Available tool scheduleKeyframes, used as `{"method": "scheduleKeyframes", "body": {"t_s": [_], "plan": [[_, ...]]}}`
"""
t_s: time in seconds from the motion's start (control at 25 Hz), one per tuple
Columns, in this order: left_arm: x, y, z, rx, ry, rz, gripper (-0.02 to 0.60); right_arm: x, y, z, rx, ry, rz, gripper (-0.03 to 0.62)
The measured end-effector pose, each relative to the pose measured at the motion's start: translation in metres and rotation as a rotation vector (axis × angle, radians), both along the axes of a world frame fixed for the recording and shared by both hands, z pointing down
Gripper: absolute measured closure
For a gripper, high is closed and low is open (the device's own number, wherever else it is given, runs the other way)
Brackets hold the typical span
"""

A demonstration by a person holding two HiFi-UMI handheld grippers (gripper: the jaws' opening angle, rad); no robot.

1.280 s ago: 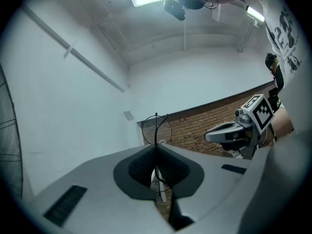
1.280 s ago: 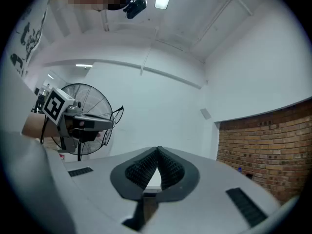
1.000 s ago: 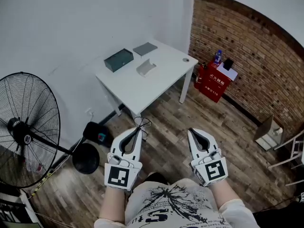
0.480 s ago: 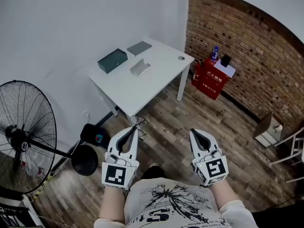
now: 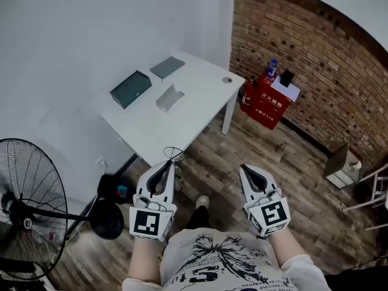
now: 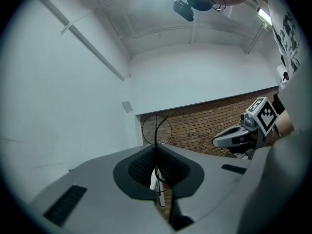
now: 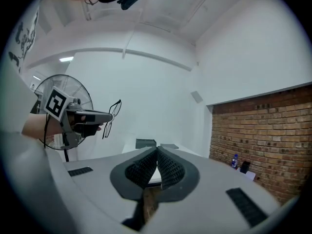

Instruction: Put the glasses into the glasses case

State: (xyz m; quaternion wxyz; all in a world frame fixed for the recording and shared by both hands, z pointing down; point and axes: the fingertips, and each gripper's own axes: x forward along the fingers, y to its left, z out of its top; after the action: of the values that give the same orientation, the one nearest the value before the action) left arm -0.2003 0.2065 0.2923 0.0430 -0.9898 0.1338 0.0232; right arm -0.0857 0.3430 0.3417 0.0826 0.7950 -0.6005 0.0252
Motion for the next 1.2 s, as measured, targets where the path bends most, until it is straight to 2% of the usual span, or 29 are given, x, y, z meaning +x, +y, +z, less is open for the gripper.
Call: {"method": "scheduleKeyframes", "body": {"t_s": [0.2, 0.36, 0.48, 0.64, 0.88, 1.0, 1.2], "plan": [[0.059, -0.082, 0.004, -0.017, 0.002, 0.013, 0.566, 0.057, -0.083, 0.005, -0.033, -0.018, -0.004, 0.579], [0.102, -0.161, 0.01, -0.035, 0.01, -0.006, 0.566, 0.097, -0.158, 0.009, -0.06, 0.0, -0.033, 0.579], [0.13, -0.201, 0.015, -0.031, -0.004, -0.015, 0.566, 0.124, -0.201, 0.01, -0.067, 0.012, -0.059, 0.579], [0.157, -0.23, 0.019, -0.041, -0.021, -0.025, 0.566, 0.151, -0.243, 0.011, -0.072, 0.012, -0.085, 0.579], [0.18, -0.26, 0.031, -0.064, -0.045, -0.071, 0.566, 0.179, -0.295, 0.022, -0.077, -0.026, -0.151, 0.579], [0.19, -0.273, 0.034, -0.072, -0.038, -0.12, 0.566, 0.193, -0.324, 0.032, -0.081, -0.049, -0.209, 0.579], [0.205, -0.298, 0.04, -0.065, -0.063, -0.247, 0.566, 0.211, -0.376, 0.045, -0.089, -0.068, -0.367, 0.578]]}}
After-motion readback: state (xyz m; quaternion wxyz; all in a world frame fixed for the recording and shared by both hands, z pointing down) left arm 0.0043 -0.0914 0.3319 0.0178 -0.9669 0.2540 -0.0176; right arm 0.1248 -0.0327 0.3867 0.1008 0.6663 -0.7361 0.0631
